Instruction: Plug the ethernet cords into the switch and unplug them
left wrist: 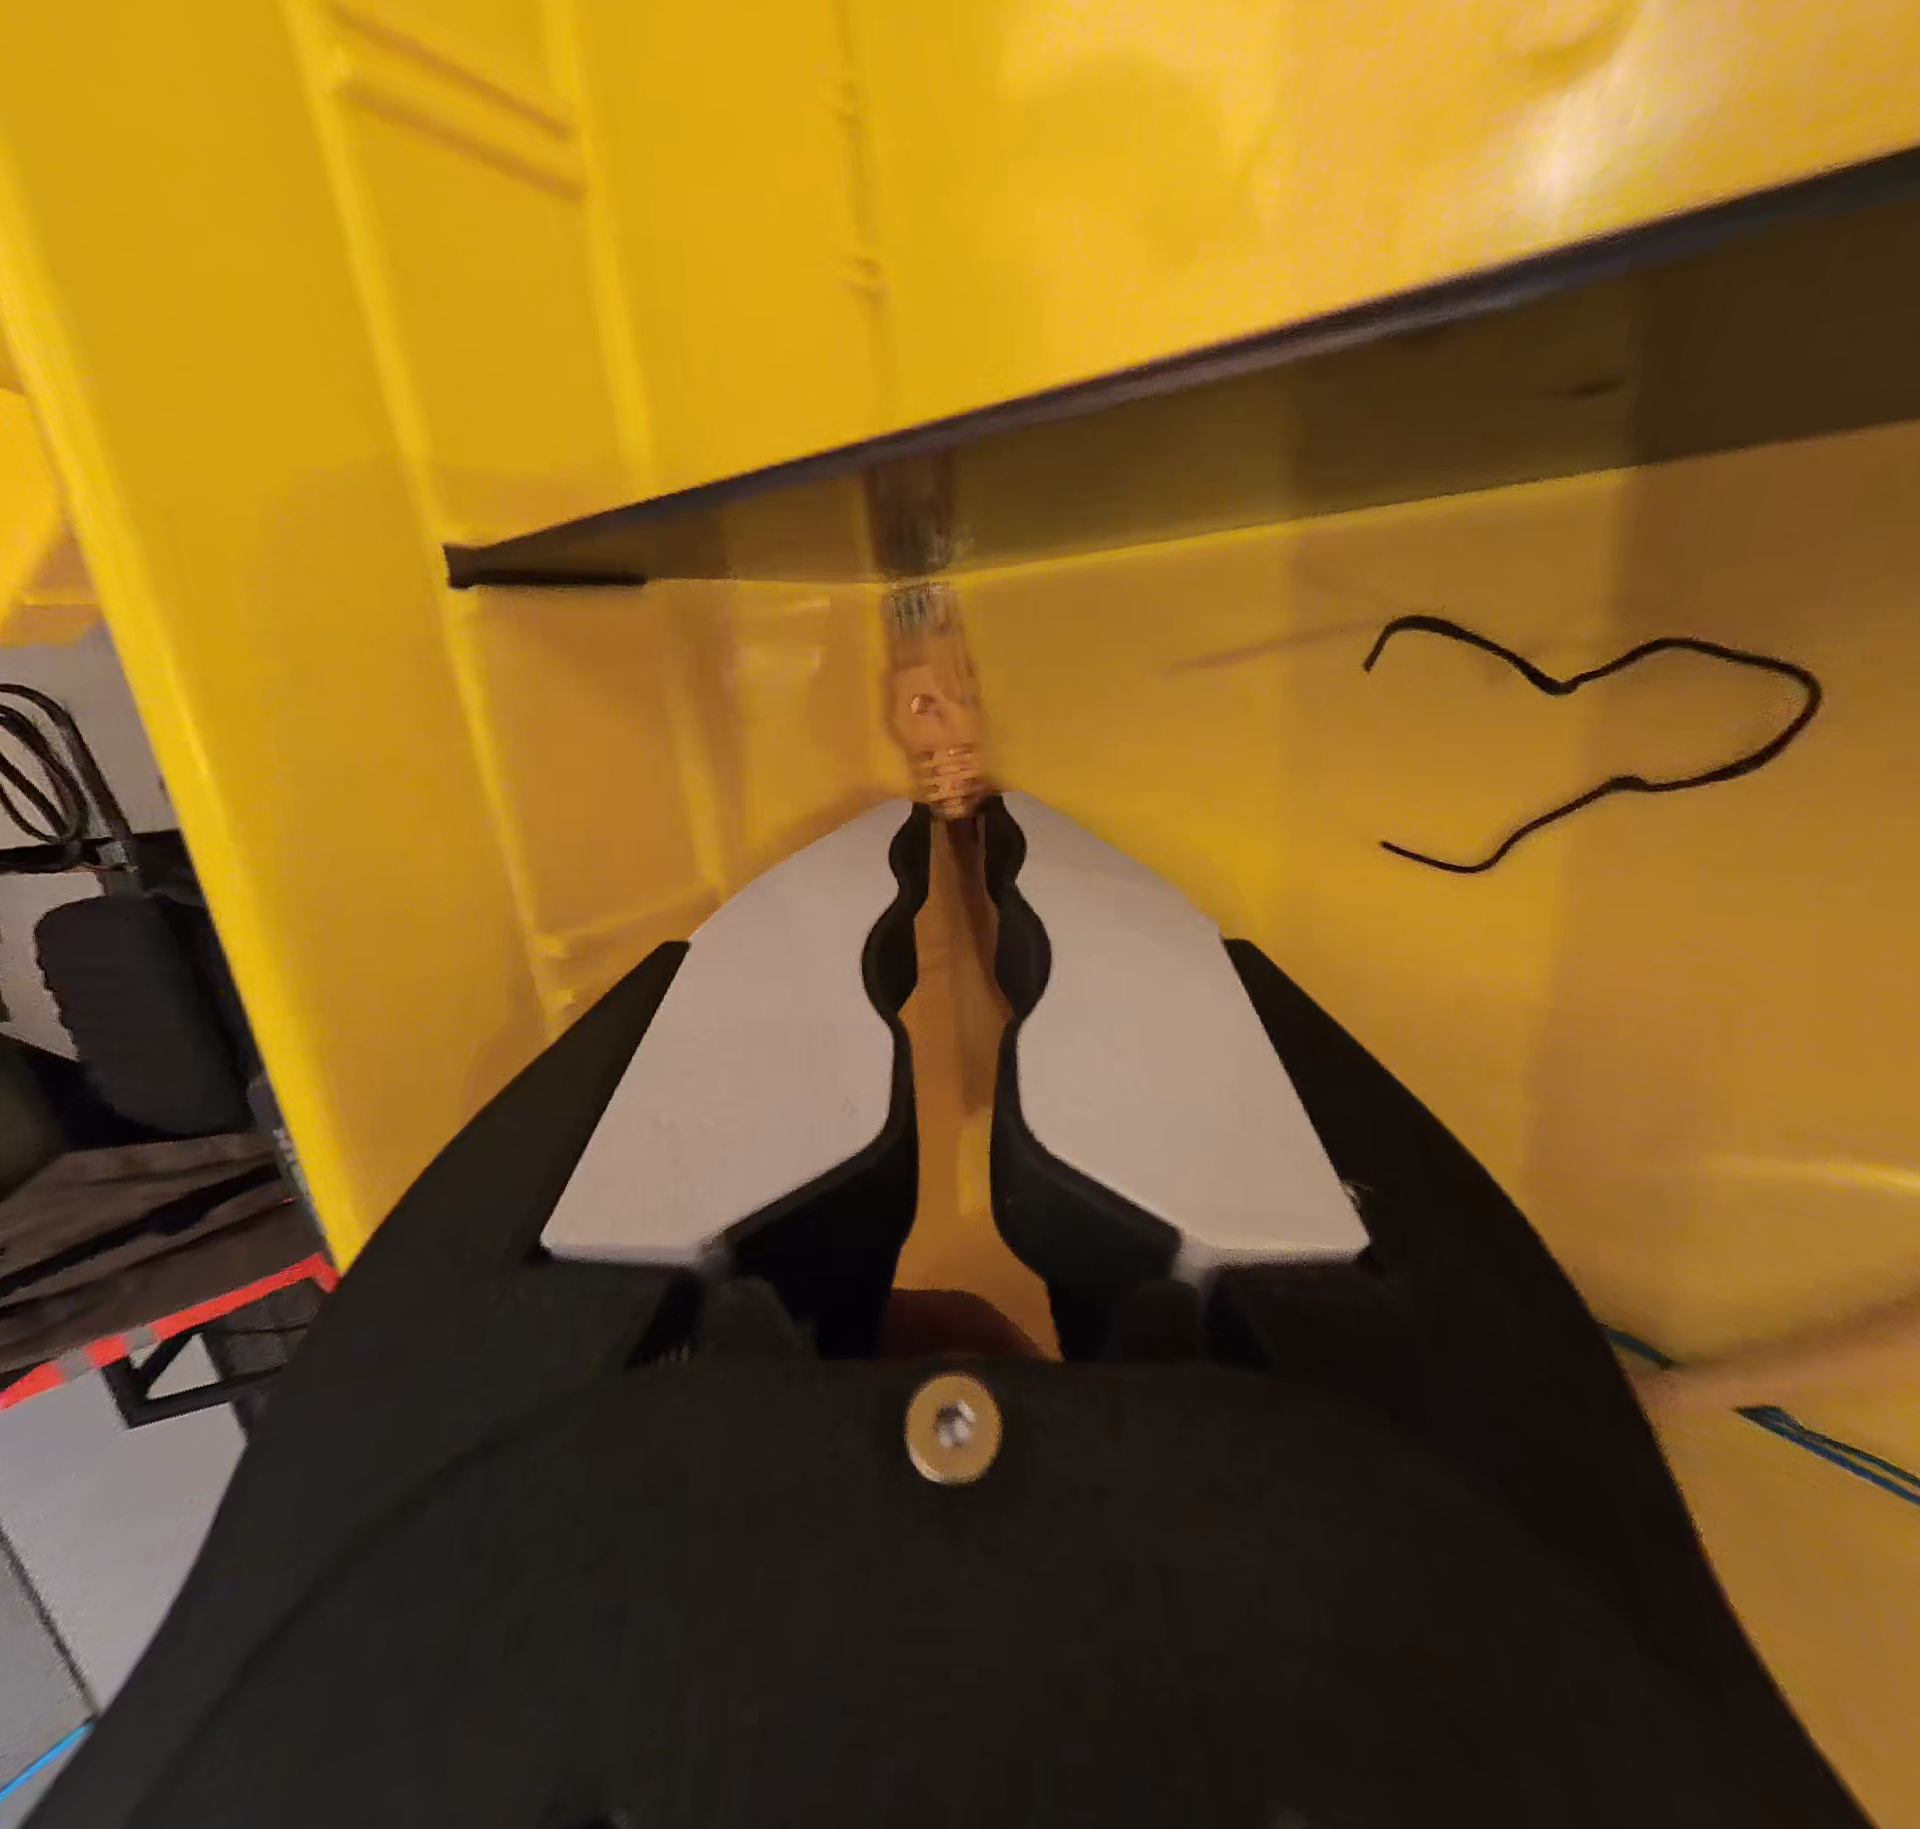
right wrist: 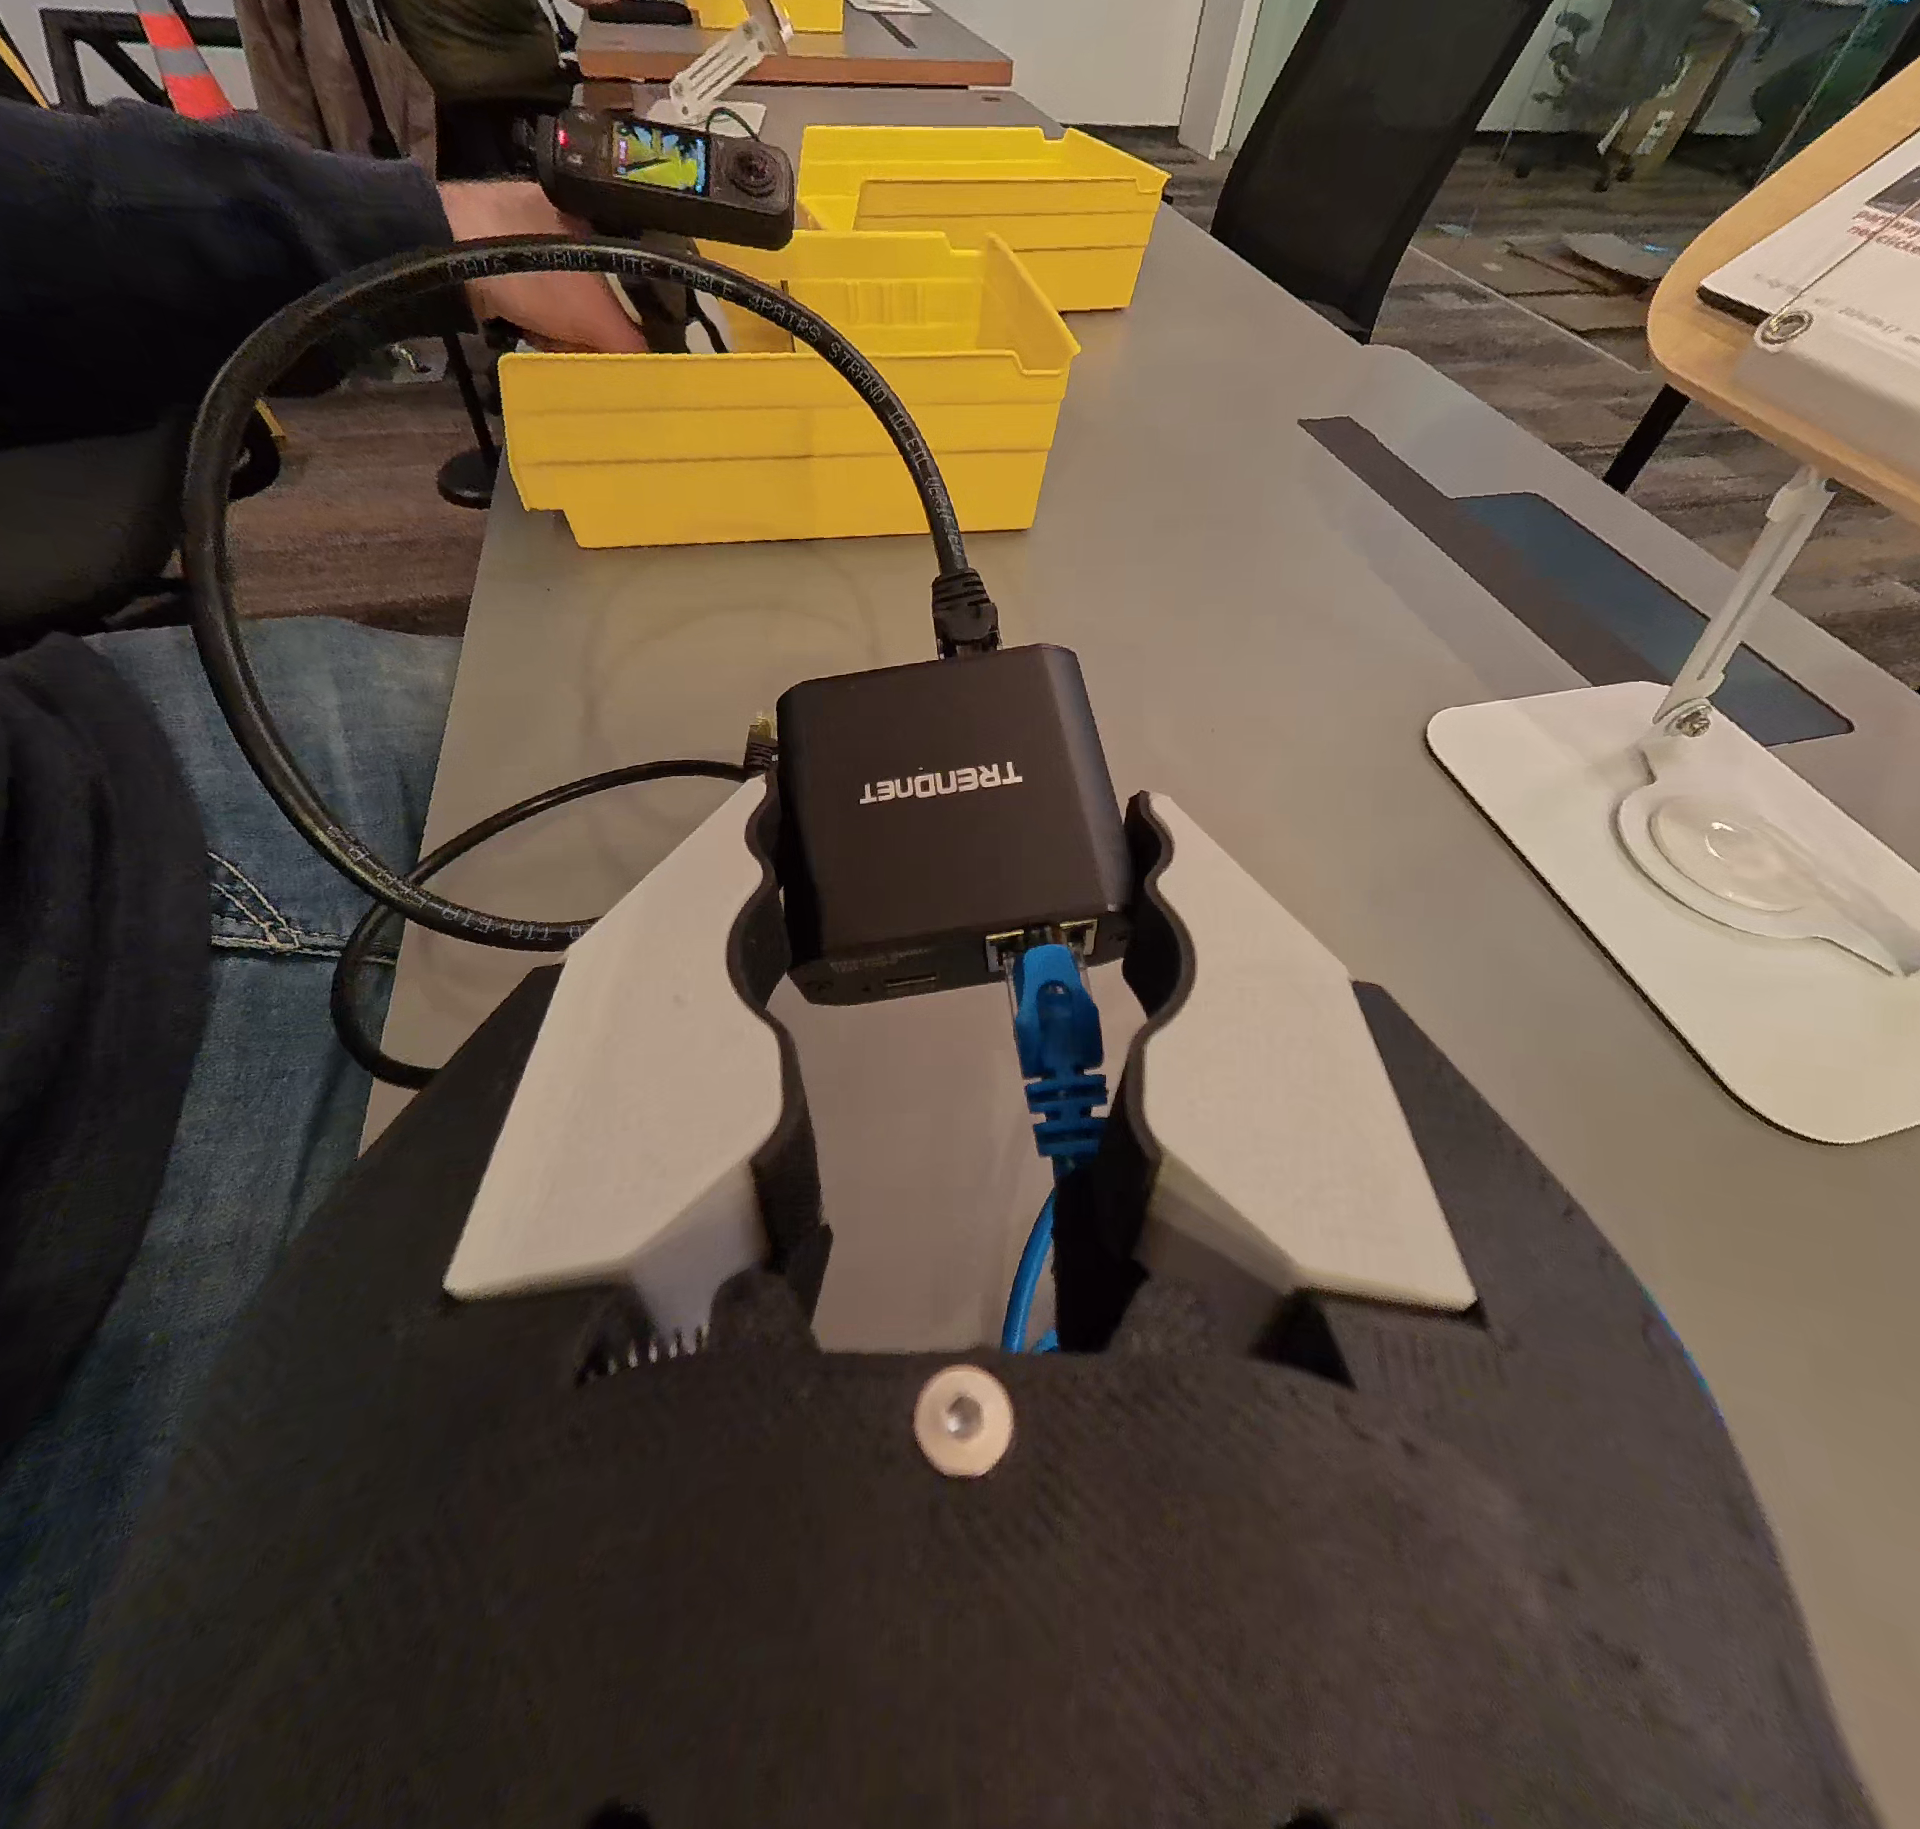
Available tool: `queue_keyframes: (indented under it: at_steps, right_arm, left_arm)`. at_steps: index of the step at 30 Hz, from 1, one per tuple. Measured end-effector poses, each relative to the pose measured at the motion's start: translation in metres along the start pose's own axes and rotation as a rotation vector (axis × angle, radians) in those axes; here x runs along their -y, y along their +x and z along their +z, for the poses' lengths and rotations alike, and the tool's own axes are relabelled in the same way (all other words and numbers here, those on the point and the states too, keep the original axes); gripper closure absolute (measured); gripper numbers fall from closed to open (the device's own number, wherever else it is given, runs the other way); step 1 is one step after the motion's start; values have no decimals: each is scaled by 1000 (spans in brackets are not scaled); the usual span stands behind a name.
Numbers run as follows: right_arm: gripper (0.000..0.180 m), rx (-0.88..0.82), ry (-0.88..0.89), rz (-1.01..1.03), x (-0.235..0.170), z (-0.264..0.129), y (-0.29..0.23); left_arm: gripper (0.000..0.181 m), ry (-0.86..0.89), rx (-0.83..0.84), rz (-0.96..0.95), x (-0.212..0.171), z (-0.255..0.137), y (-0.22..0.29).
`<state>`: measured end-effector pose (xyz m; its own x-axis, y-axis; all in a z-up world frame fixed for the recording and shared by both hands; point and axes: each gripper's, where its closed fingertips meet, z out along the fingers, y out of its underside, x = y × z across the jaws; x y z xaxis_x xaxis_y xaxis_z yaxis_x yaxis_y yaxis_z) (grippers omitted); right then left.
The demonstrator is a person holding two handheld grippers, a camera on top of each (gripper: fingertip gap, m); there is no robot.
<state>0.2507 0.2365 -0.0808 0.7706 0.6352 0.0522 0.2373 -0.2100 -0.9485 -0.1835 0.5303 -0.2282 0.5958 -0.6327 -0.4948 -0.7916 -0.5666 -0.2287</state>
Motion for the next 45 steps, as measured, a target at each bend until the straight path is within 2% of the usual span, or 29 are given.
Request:
queue_keyframes:
  at_steps: [5,10,15,22,28,33,37,40,45]
  right_arm:
    - [118,3,9,1,0,-1,0]
    - [118,2,10,-8,3,-2,-2]
    - [118,-2,11,-8,5,-3,-1]
    - [118,1,10,-13,6,-1,-2]
    - [118,-11,20,-13,7,-6,-1]
    - [118,-19,28,-17,10,-11,-1]
    - [118,-26,35,-18,11,-16,-2]
    - [118,-32,40,-14,10,-21,-2]
    - [118,-42,57,-7,11,-29,-3]
  left_arm:
    - [172,-12,0,41,1,1,-1]
    - [173,63,-26,66,8,-4,3]
    - [173,173,0,62,23,-31,-8]
    - [173,365,74,66,52,-110,-35]
    - [173,534,199,162,86,-206,-41]
    - [173,704,221,317,133,-285,-6]
    - [173,797,171,465,167,-328,43]
    - [173,823,205,549,188,-348,61]
    - [173,873,187,576,206,-367,74]
